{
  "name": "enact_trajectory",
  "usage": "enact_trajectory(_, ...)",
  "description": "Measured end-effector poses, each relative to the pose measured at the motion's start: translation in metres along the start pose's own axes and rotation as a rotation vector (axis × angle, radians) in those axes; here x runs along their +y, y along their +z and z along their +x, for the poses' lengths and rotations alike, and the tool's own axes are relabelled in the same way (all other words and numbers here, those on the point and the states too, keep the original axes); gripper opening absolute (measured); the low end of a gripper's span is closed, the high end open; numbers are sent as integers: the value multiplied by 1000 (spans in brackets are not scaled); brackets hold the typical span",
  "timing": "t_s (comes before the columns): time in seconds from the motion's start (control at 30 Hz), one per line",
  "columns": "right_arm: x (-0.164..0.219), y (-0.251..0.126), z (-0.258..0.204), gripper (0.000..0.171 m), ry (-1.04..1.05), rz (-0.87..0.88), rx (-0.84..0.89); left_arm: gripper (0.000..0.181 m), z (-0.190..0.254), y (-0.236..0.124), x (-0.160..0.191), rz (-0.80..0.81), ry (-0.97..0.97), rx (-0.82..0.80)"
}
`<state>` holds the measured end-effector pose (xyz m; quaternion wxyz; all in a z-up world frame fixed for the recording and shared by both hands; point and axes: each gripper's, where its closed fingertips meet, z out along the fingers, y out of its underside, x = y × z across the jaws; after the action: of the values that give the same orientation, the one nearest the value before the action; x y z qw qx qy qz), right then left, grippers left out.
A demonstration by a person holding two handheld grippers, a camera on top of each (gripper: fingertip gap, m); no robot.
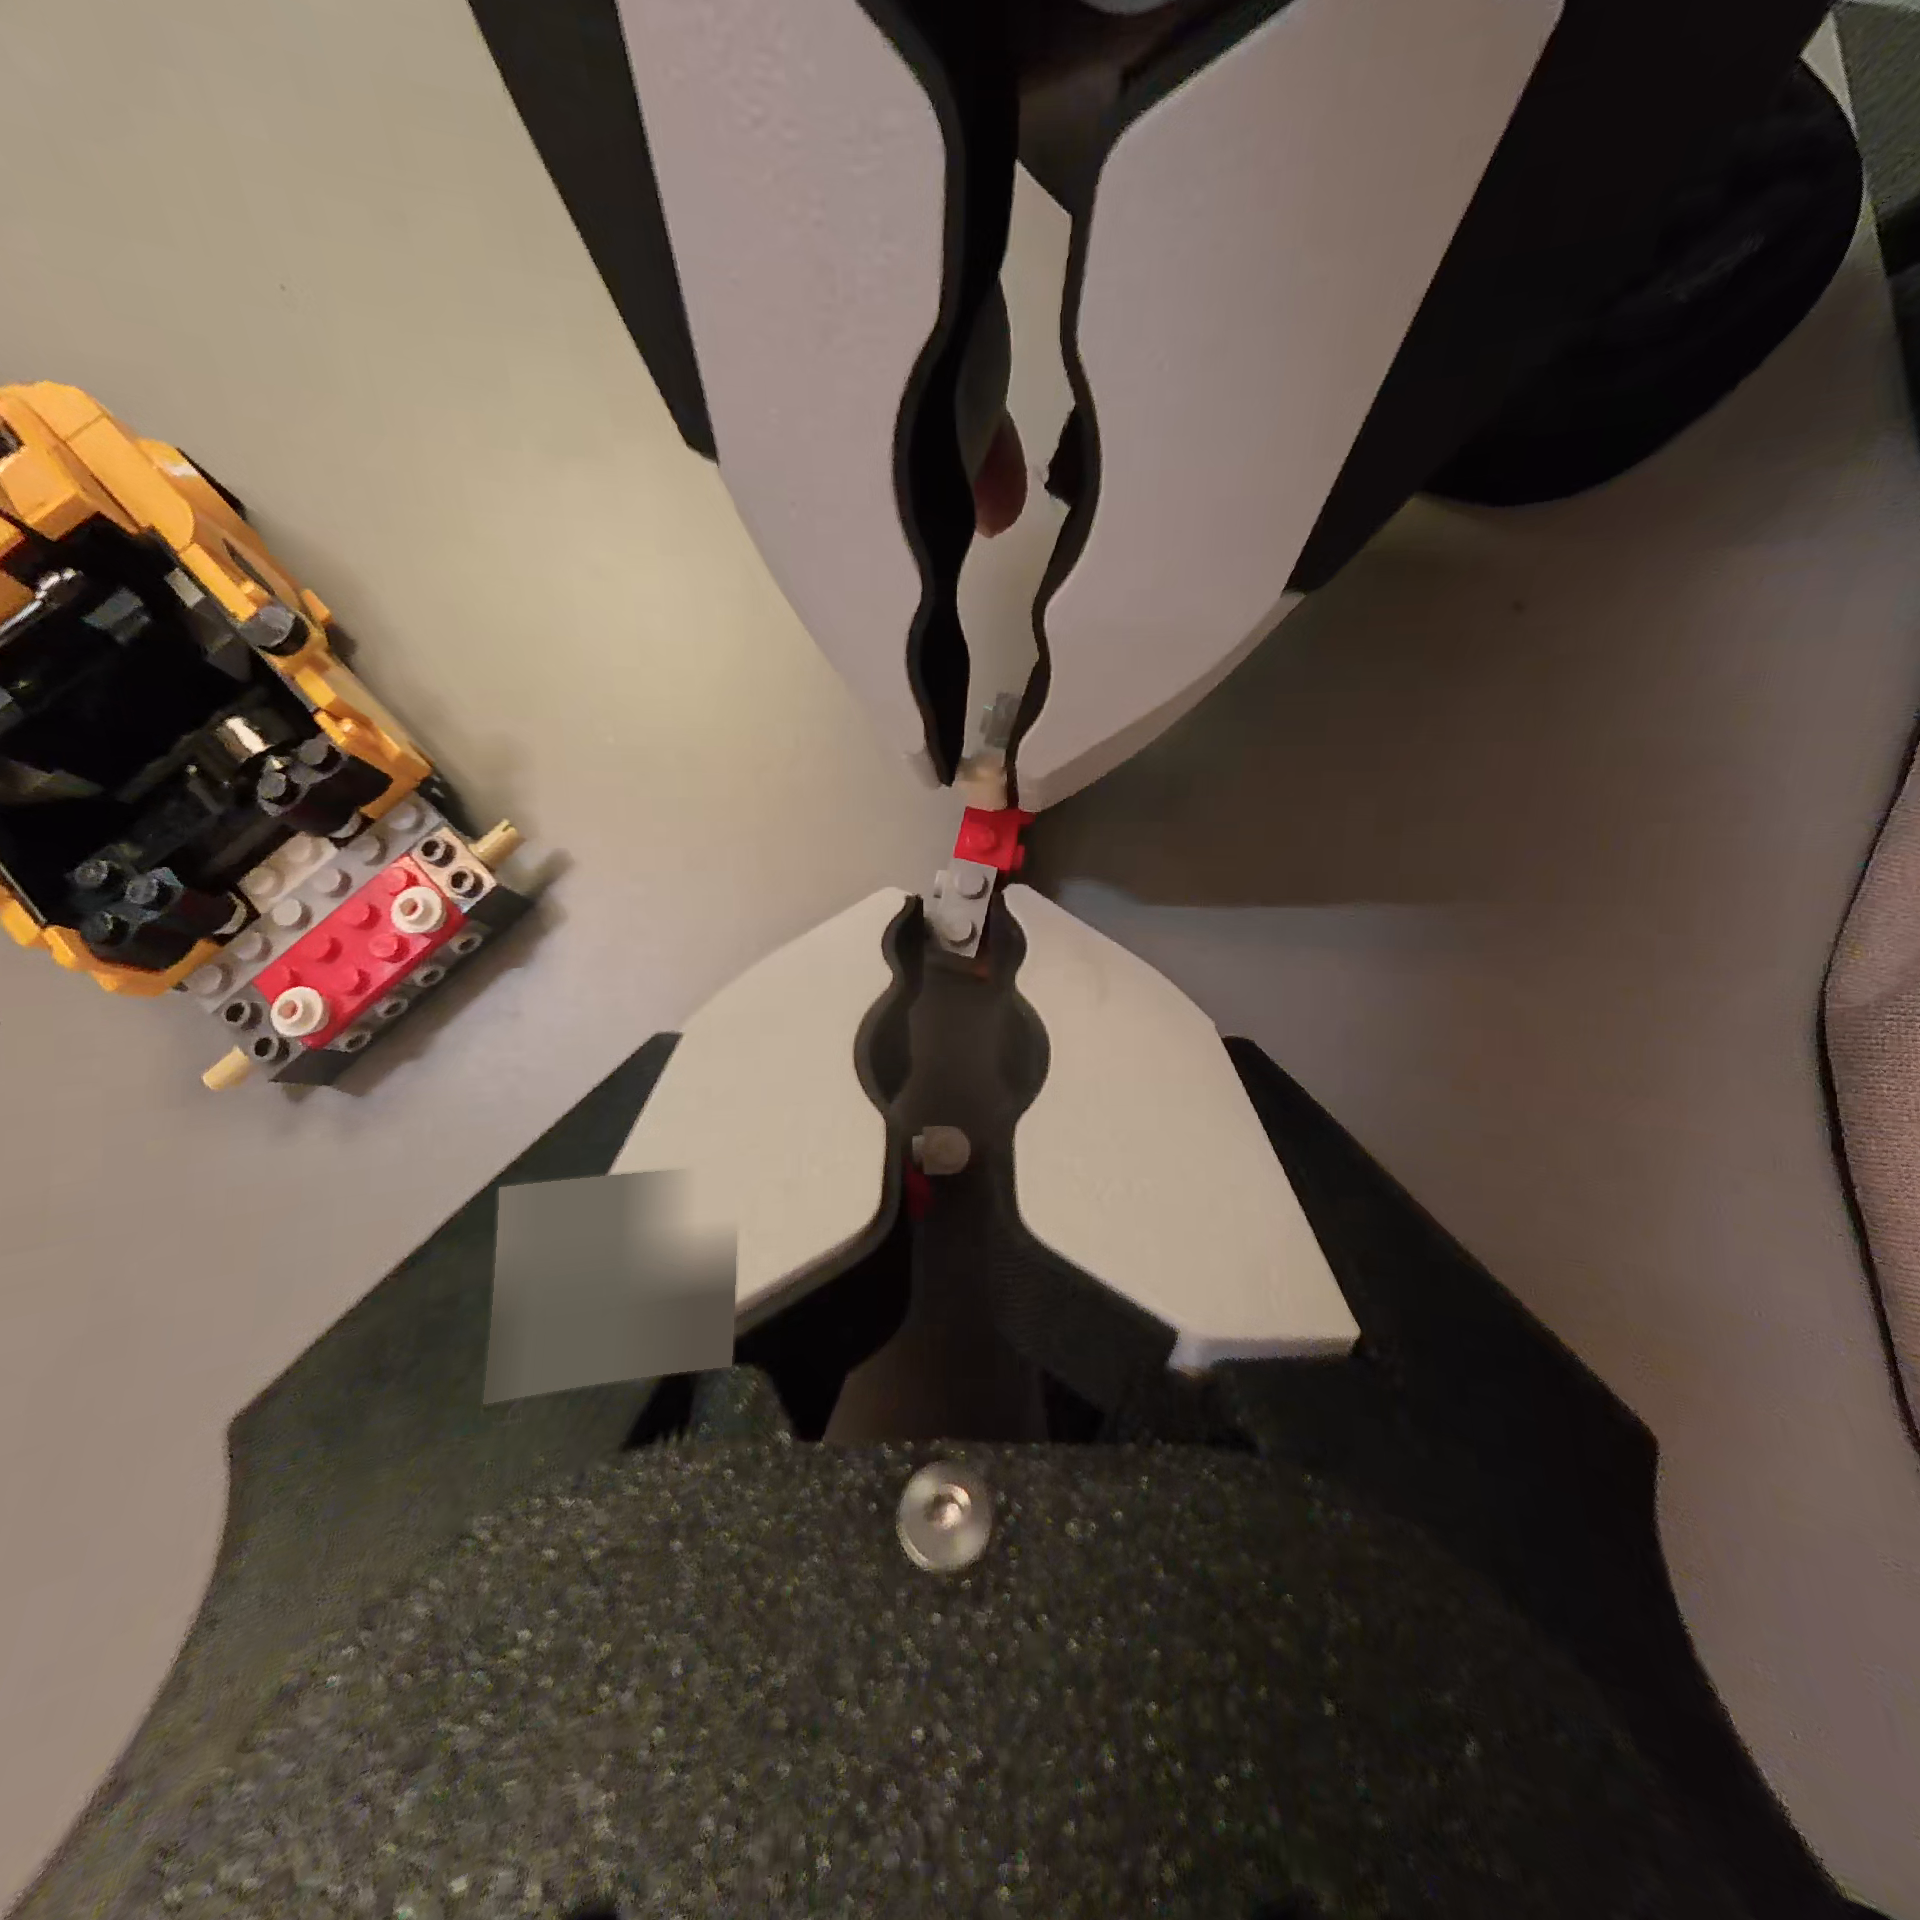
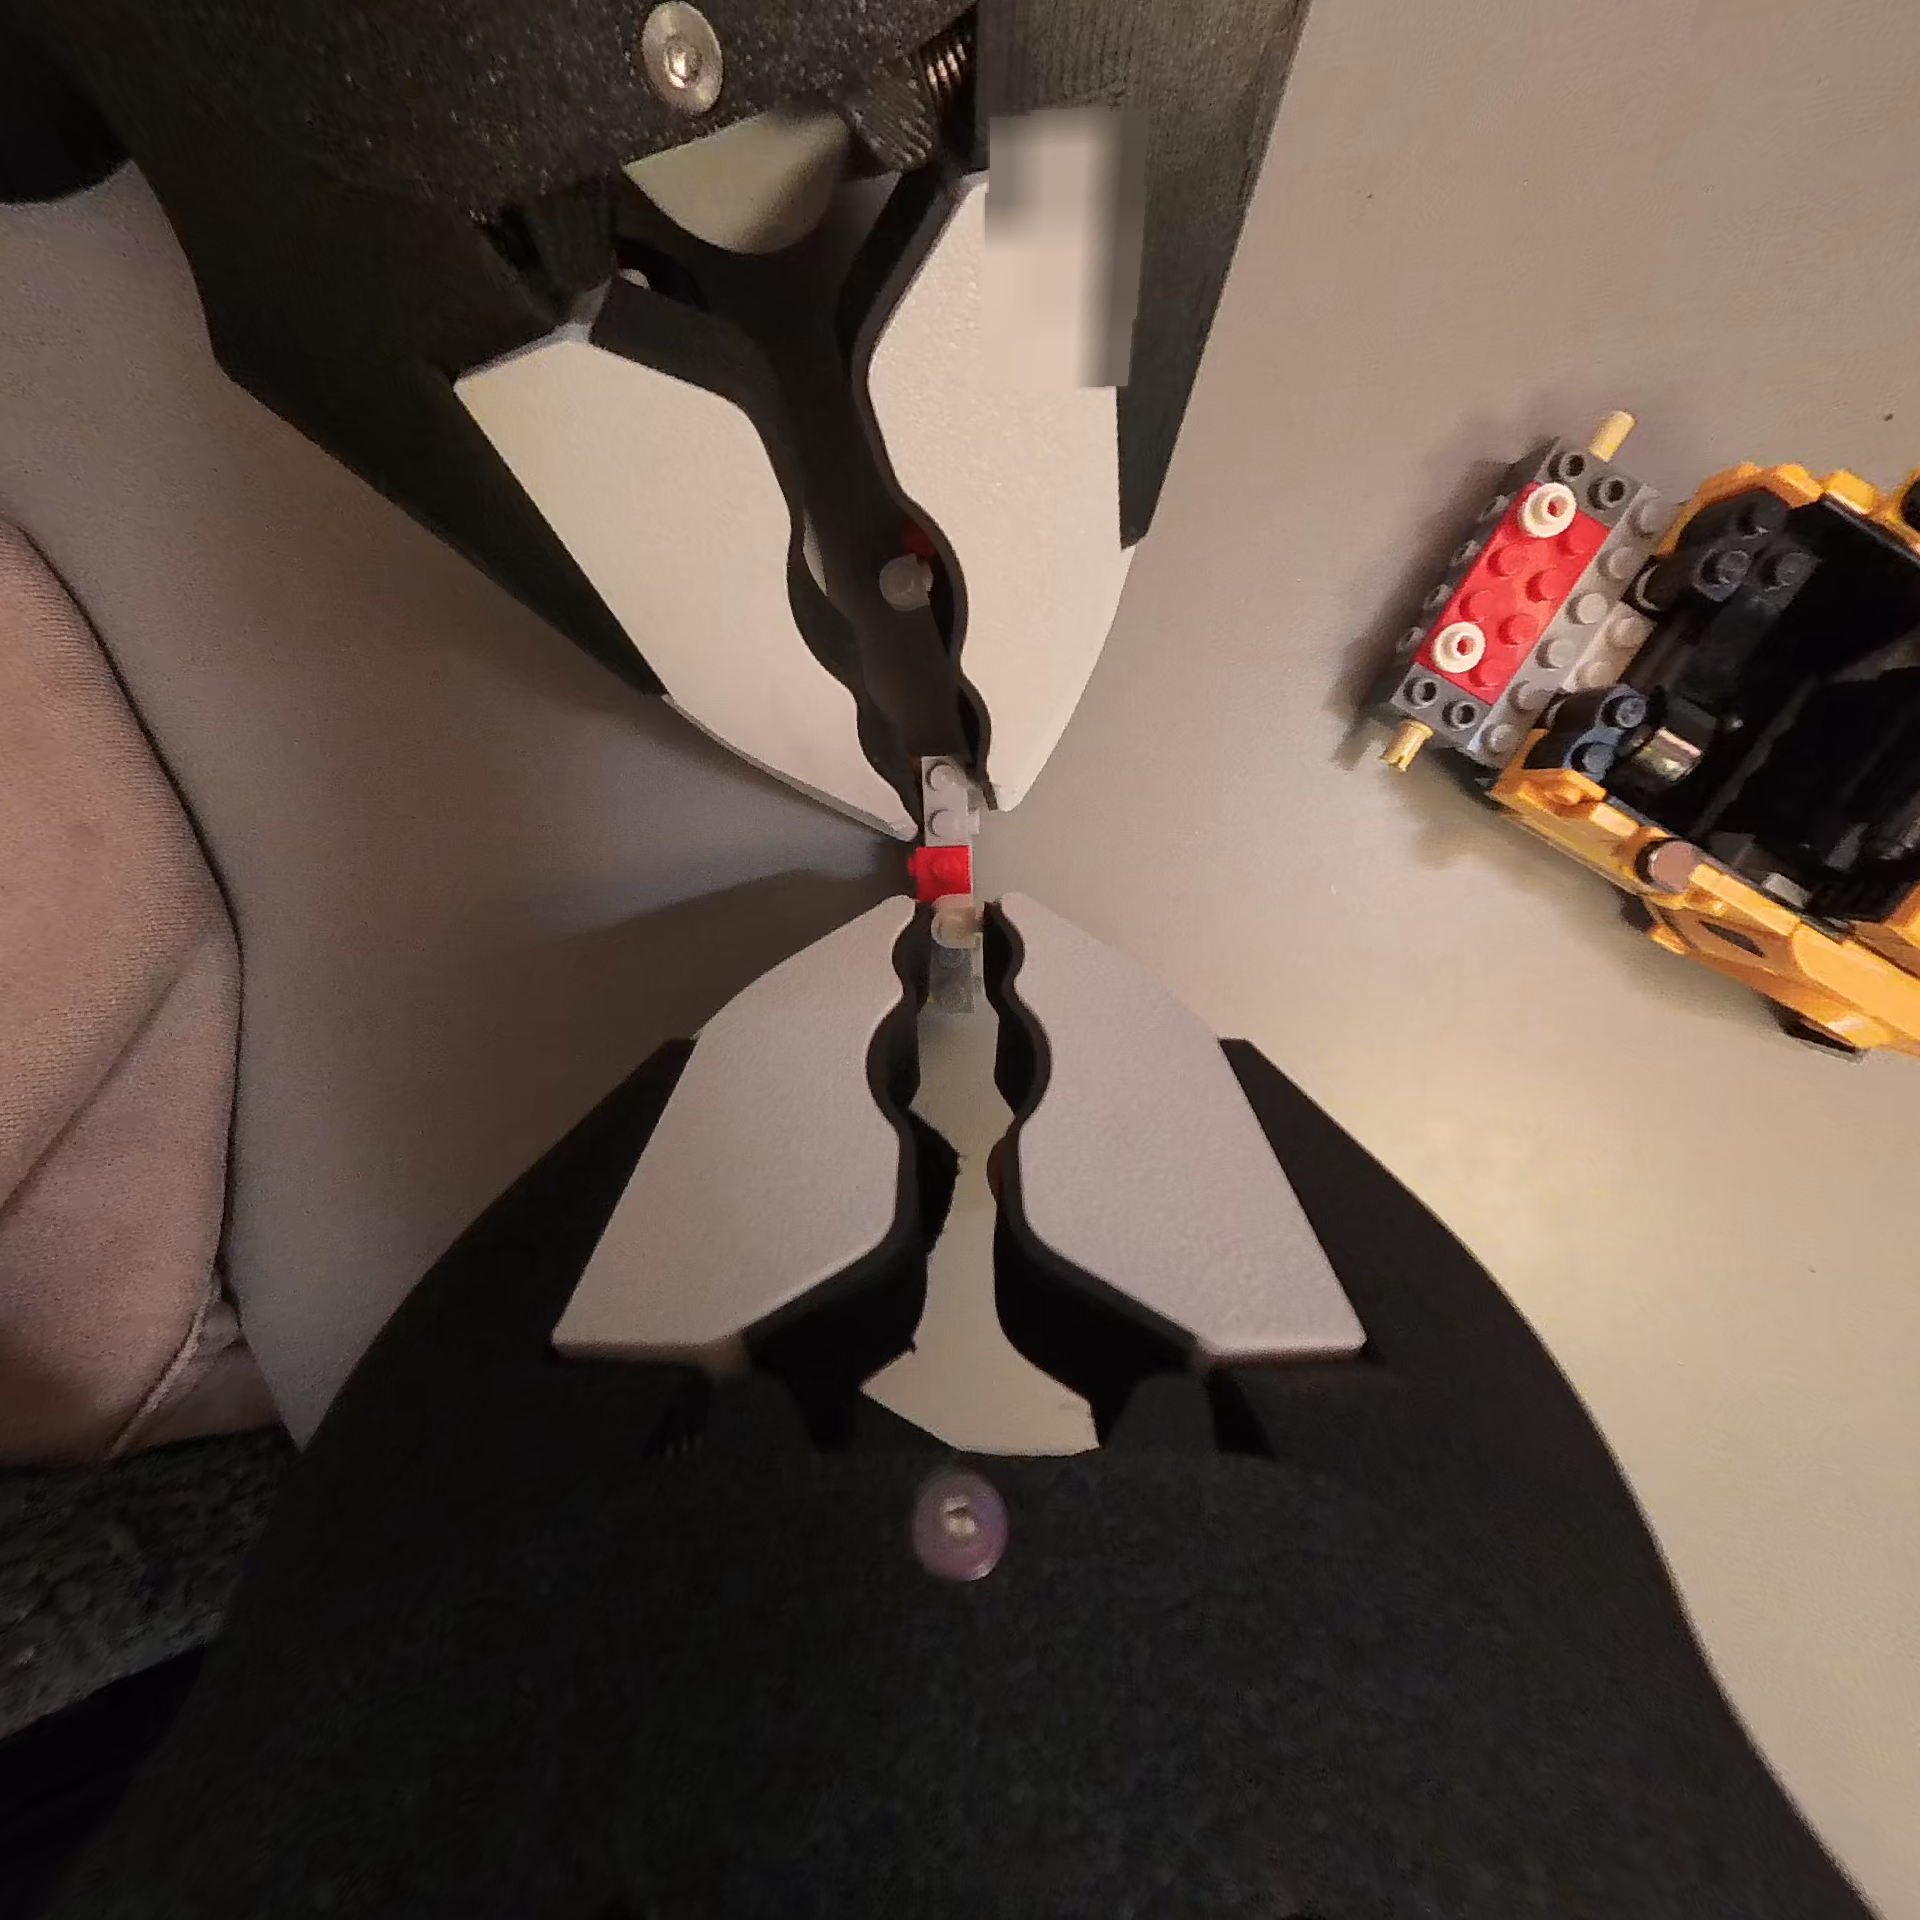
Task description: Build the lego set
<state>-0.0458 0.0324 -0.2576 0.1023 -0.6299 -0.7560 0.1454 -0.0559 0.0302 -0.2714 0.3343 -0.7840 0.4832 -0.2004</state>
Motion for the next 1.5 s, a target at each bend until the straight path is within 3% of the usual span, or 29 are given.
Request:
enact_trajectory(0.03,0,0,0,9,-2,-3,3,12,0,0,0,4,-3,0)
enact_trajectory(0.5,4,-1,1,9,24,-12,102,12,-3,-1,-4,80,39,5)
enact_trajectory(1.0,24,-9,2,9,322,-17,238,12,-1,15,-19,91,223,143)
enact_trajectory(1.5,26,-8,1,9,320,-21,191,12,0,15,-19,93,205,138)
